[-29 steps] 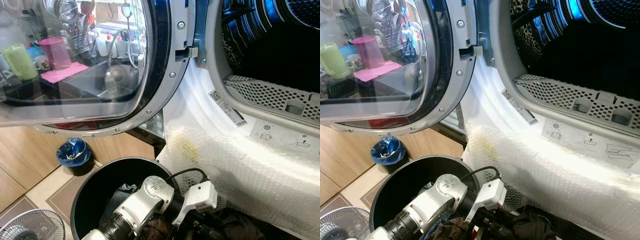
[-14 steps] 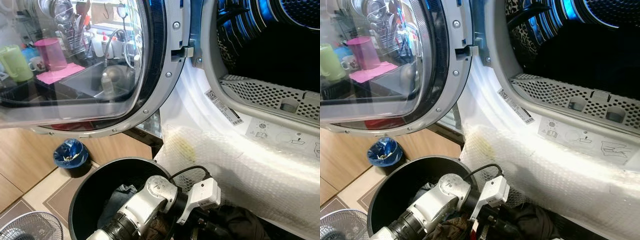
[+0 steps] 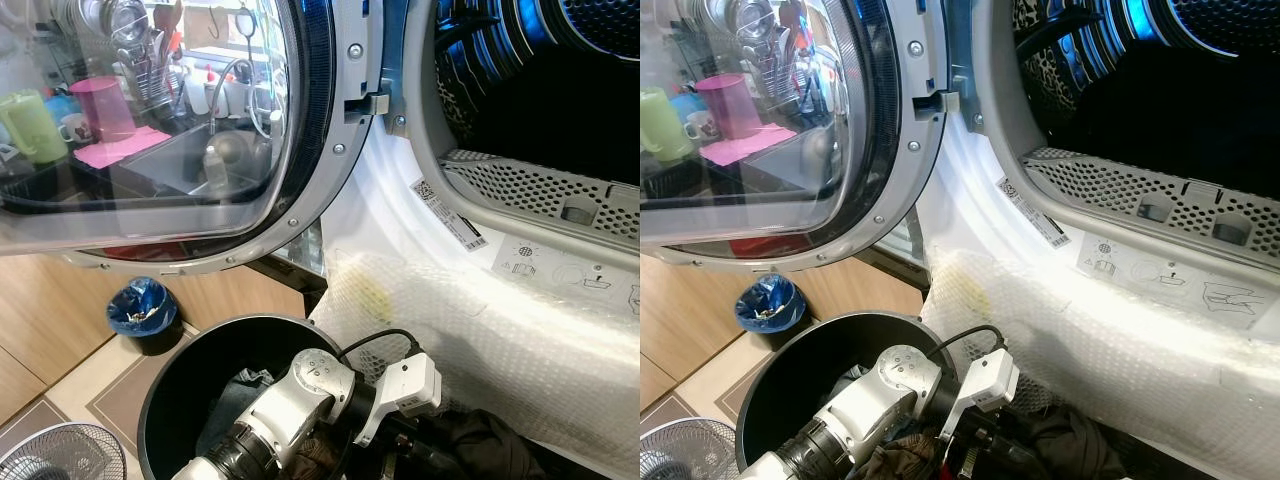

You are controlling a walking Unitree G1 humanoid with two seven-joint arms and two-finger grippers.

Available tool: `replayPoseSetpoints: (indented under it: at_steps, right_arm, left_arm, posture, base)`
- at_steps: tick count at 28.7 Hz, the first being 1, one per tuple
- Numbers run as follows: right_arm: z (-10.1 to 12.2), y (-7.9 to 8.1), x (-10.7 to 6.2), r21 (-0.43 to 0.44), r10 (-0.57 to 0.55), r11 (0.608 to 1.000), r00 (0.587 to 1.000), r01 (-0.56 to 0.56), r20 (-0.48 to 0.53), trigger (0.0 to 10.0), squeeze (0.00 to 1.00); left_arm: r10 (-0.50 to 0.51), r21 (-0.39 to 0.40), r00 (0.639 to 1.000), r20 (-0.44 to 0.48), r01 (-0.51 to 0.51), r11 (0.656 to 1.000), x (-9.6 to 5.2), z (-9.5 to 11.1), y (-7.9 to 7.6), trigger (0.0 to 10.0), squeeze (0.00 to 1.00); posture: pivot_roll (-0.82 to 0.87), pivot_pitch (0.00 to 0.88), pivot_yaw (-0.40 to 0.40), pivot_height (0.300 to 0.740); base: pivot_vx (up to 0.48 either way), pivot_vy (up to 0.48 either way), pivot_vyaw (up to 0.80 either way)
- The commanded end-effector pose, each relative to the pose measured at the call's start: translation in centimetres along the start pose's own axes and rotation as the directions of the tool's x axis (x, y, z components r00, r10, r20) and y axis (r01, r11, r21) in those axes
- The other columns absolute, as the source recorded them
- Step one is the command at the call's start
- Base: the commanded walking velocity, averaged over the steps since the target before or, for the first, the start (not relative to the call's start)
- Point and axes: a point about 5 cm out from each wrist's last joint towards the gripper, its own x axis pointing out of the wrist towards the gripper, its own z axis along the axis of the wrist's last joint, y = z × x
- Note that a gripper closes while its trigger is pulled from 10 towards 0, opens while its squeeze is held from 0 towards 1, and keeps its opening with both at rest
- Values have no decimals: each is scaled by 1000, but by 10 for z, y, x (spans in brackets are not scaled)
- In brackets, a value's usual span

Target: Clothes washing

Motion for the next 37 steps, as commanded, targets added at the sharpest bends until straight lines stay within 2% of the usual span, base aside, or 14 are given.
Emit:
replayPoseSetpoints:
  at_steps: [1, 6, 12, 20, 27, 28, 29, 30, 31, 32, 33, 34, 35, 37]
  right_arm:
    - [7, 4, 3, -7, 27, 1000, 999, -27, 45, 0, 0]
    - [12, 4, 7, 7, 26, 1000, 996, -27, 85, 0, 0]
    - [11, 2, 5, 7, 22, 1000, 996, -23, 82, 0, 0]
    - [12, 0, 8, 6, 25, 1000, 996, -26, 83, 0, 0]
    - [20, 1, 15, -8, 44, 999, 993, -43, 111, 0, 0]
    - [22, 2, 16, -11, 49, 999, 992, -48, 116, 0, 0]
    - [22, 2, 16, -11, 49, 999, 992, -48, 116, 0, 0]
    - [22, 2, 16, -14, 55, 998, 992, -54, 115, 0, 0]
    - [22, 2, 16, -14, 59, 998, 992, -58, 115, 0, 0]
    - [22, 2, 16, -15, 62, 998, 992, -61, 113, 0, 0]
    - [22, 2, 16, -16, 64, 998, 992, -63, 111, 0, 0]
    - [22, 0, 16, -15, 58, 998, 992, -56, 112, 0, 0]
    - [22, -1, 16, -14, 55, 998, 992, -54, 112, 0, 0]
    - [22, -2, 17, -14, 55, 998, 992, -54, 115, 0, 0]
  left_arm:
    - [-16, 20, 1000, 5, 16, 1000, 0, 5, -2, 0, 0]
    - [-2, 14, 1000, 3, 2, 1000, -4, 5, -1, 0, 0]
    - [4, 9, 1000, -2, -4, 1000, -7, 3, -2, 0, 0]
    - [35, 6, 999, -2, -35, 999, -19, 6, 2, 0, 0]
    - [43, -7, 999, 1, -43, 999, -19, 6, 4, 0, 0]
    - [45, -3, 999, -1, -45, 999, -17, 5, 4, 1373, 0]
    - [45, -3, 999, -1, -45, 999, -17, 5, 4, 1373, 0]
    - [47, -1, 999, -4, -47, 999, -16, 5, 4, 5569, 0]
    - [47, -1, 999, -5, -47, 999, -16, 5, 4, 5569, 0]
    - [50, 1, 999, -6, -50, 999, -16, 5, 4, 8510, 0]
    - [51, 3, 999, -6, -51, 999, -16, 5, 4, 8510, 0]
    - [51, -18, 999, -8, -51, 999, -17, 5, 5, 10000, 227]
    - [60, -23, 998, -12, -60, 998, -19, 4, 6, 10000, 1000]
    - [67, -31, 997, -23, -67, 997, -23, 4, 8, 10000, 1000]
  posture:
    - [-3, 100, 109, 740]
    - [-3, 103, 111, 740]
    - [0, 105, 109, 740]
    - [7, 90, 112, 740]
    - [0, 87, 113, 740]
    - [-13, 75, 107, 740]
    - [-13, 75, 107, 740]
    - [-11, 72, 105, 740]
    - [-11, 72, 105, 740]
    - [-8, 73, 105, 740]
    - [-8, 73, 105, 740]
    - [-5, 74, 104, 740]
    - [-3, 74, 105, 740]
    - [3, 72, 105, 740]
  base:
    - [0, 0, 0]
    - [0, 0, 0]
    - [0, 0, 0]
    - [0, 0, 0]
    - [0, 0, 0]
    - [0, 0, 0]
    - [0, 0, 0]
    - [0, 0, 0]
    - [0, 0, 0]
    - [0, 0, 0]
    - [0, 0, 0]
    - [0, 0, 0]
    - [0, 0, 0]
    - [0, 0, 0]
